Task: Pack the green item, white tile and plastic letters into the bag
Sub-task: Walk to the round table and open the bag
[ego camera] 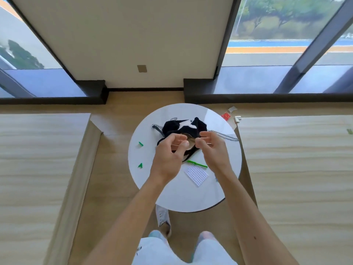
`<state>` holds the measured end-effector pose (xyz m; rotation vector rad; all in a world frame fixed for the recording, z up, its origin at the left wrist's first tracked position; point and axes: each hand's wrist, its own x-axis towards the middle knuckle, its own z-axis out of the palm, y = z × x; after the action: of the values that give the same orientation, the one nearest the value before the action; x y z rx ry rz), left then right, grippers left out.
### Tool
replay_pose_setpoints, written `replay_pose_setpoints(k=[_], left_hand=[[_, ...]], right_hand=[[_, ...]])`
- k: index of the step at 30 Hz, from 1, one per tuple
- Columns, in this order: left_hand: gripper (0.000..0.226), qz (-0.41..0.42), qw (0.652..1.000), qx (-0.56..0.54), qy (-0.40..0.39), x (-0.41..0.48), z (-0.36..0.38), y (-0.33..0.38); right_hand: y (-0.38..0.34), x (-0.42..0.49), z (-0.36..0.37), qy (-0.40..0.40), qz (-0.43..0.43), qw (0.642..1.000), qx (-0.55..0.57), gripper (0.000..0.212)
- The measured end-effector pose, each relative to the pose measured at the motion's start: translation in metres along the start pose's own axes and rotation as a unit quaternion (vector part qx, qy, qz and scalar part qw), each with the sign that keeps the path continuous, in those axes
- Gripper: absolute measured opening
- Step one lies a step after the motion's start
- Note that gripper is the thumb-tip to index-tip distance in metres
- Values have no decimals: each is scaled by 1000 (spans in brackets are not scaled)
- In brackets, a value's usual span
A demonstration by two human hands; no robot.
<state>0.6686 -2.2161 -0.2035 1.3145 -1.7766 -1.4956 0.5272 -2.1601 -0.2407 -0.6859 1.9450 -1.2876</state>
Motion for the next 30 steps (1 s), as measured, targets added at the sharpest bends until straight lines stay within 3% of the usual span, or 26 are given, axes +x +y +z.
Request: replay_pose_setpoints(k=[9,19,22,30], left_hand=[[17,-18,996,70,-61,123,7,-55],[18,-40,988,129,-72,230,66,-212],[20,-41,985,149,-78,250,80,-250],[26,17,972,232,-32,308,92,-340]], right_hand=[[48,87,48,5,48,998,-37,24],[242,197,75,-21,103,980,-167,27],[298,215,84,-49,104,959,-260,31],[399,252,103,-168,62,860,-477,44]])
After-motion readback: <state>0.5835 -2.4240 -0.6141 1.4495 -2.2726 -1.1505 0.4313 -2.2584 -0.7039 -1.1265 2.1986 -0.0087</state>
